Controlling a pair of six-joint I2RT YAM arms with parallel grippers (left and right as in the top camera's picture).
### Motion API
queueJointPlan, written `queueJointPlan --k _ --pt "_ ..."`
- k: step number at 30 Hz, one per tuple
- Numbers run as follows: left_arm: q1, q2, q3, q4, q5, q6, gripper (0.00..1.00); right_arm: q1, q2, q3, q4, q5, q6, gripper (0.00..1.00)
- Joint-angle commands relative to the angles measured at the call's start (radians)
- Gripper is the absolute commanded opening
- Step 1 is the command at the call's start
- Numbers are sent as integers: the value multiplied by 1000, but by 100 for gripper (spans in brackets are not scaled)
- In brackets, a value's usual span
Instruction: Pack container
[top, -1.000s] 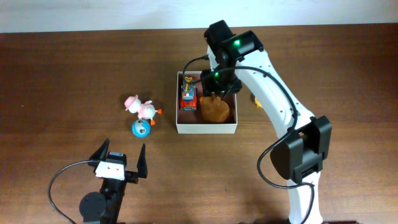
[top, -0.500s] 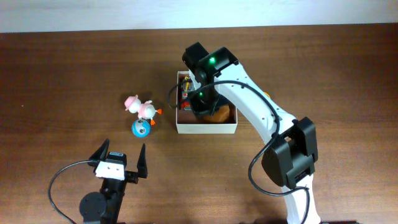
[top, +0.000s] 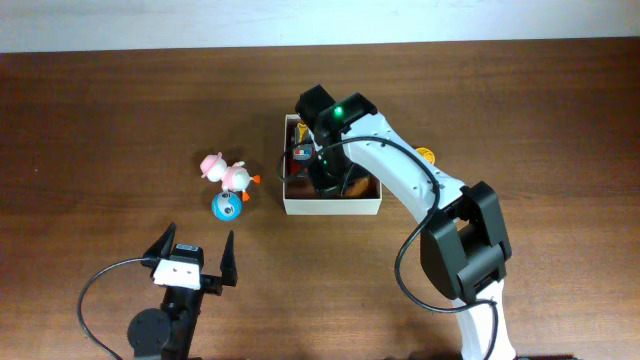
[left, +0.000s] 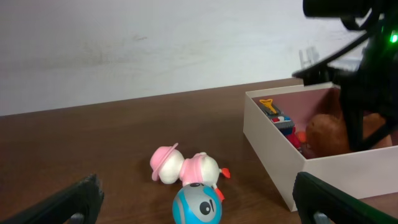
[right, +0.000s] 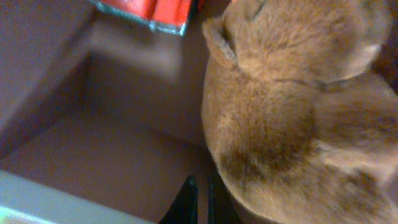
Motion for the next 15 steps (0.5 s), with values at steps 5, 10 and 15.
queueJointPlan --k 5,10,15 --pt "2 -8 -8 2 0 16 100 -4 7 -78 69 50 -10 4" --pt "2 -8 -8 2 0 16 100 -5 7 -78 98 121 -10 4" --pt "2 -8 -8 2 0 16 100 -5 7 -78 131 180 -10 4"
